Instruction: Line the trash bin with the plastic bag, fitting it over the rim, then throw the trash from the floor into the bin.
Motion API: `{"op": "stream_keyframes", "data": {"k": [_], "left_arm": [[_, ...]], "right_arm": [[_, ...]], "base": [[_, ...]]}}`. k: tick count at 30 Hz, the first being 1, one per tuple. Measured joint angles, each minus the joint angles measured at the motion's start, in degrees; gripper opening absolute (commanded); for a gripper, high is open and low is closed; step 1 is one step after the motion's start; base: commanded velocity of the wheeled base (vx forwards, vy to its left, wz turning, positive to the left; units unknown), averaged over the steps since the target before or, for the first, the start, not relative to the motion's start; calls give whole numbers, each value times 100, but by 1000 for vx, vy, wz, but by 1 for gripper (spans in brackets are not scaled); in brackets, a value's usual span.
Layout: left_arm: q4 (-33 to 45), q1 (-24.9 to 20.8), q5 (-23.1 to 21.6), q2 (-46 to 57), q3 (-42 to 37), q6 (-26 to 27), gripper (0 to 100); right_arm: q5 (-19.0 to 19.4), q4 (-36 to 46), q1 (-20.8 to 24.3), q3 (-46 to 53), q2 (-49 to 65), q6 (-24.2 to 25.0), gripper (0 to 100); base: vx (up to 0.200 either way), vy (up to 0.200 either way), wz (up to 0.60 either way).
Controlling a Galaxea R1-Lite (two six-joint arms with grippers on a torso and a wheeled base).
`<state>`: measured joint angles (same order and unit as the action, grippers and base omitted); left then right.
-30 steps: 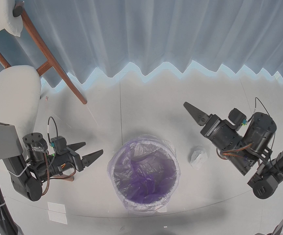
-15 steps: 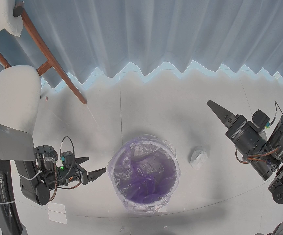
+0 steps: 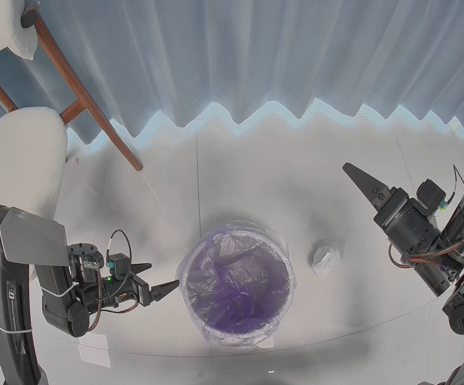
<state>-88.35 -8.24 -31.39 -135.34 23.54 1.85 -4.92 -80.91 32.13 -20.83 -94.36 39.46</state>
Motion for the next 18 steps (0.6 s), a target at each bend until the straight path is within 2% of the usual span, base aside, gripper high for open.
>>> {"op": "stream_keyframes", "data": {"k": [12, 18], "left_arm": [[-4, -5, 227, -265, 346, -57, 100], [-6, -83, 239, -352, 463, -254, 100]], "right_arm": [[2, -2, 9, -5, 41, -11, 100], [4, 0, 16, -22, 28, -22, 100]], "base": [[0, 0, 0], [0, 0, 0]]}}
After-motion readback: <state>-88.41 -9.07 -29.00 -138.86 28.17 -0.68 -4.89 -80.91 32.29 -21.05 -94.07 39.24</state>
